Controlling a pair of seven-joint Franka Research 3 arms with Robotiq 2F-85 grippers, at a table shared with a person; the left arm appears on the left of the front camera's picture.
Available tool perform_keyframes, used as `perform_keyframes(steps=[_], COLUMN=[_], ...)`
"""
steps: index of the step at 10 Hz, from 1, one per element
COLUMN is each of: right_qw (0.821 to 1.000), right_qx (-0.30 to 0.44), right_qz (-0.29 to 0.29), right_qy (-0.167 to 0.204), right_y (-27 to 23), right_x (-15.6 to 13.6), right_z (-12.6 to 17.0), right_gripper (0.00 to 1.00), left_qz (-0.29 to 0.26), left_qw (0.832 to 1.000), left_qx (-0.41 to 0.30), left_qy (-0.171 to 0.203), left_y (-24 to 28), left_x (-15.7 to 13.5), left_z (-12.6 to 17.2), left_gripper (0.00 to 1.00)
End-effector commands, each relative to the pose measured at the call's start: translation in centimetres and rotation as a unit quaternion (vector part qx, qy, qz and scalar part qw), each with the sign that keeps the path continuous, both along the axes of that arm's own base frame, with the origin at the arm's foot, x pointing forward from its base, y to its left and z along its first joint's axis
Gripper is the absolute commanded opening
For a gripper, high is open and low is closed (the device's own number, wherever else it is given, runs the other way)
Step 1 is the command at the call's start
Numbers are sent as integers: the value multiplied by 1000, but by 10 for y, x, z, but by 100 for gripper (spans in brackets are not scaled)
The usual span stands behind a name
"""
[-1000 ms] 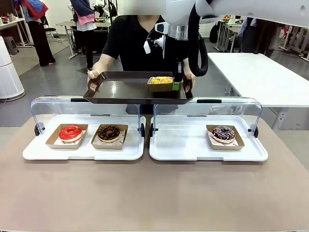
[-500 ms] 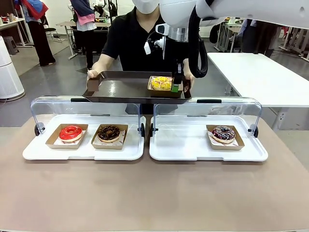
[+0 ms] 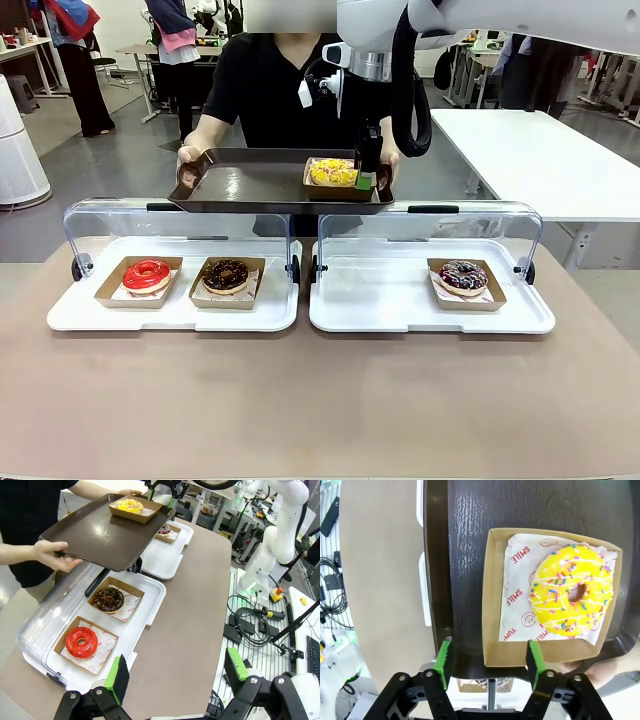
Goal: Provide the desired donut to the person.
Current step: Place the picked Paper togo box onto the Handle tray extended by the person.
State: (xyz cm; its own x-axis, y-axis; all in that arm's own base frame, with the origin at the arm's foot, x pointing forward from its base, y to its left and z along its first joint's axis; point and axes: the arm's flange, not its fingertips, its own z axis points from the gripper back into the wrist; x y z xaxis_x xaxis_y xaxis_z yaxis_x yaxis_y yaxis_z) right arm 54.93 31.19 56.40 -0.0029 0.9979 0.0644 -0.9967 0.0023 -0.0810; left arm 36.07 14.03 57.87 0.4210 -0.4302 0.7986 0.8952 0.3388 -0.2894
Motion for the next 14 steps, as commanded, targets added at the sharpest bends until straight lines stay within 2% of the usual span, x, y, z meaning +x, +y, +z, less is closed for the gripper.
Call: perform_keyframes(steps=[1,3,5,7,8,10,12,14], right_qw=[1000,1000,1000,999,999,1000,999,998], right_qx=[14,17,5,0,9,-6,22,40], right_qz=[11,13,10,29,35,28,-17,-46], right_qy=[2,2,0,19,11,-6,-22,-8], right_y=[-8,-9,-11,-45,-75,-147,-206,-244], right_x=[-8,-10,-33,-92,-127,-182,-192,-180], right_z=[-6,-5,4,20,28,25,19,5], right_gripper=[100,100,100,100,100,100,100,100], left_qz=[-2,-2,-2,-2,-2,-2,-2,-2], left_qw=[1000,1000,1000,1000,1000,1000,1000,1000], left_qx=[-3,-3,-3,-3,-3,-3,-3,-3], left_qy=[-1,-1,-1,-1,-1,-1,-1,-1], left_y=[2,2,2,2,2,2,2,2], left_x=[-1,-1,-1,-1,-1,-1,-1,-1], left_z=[2,2,2,2,2,2,2,2], left_gripper=[100,100,100,100,100,100,100,100])
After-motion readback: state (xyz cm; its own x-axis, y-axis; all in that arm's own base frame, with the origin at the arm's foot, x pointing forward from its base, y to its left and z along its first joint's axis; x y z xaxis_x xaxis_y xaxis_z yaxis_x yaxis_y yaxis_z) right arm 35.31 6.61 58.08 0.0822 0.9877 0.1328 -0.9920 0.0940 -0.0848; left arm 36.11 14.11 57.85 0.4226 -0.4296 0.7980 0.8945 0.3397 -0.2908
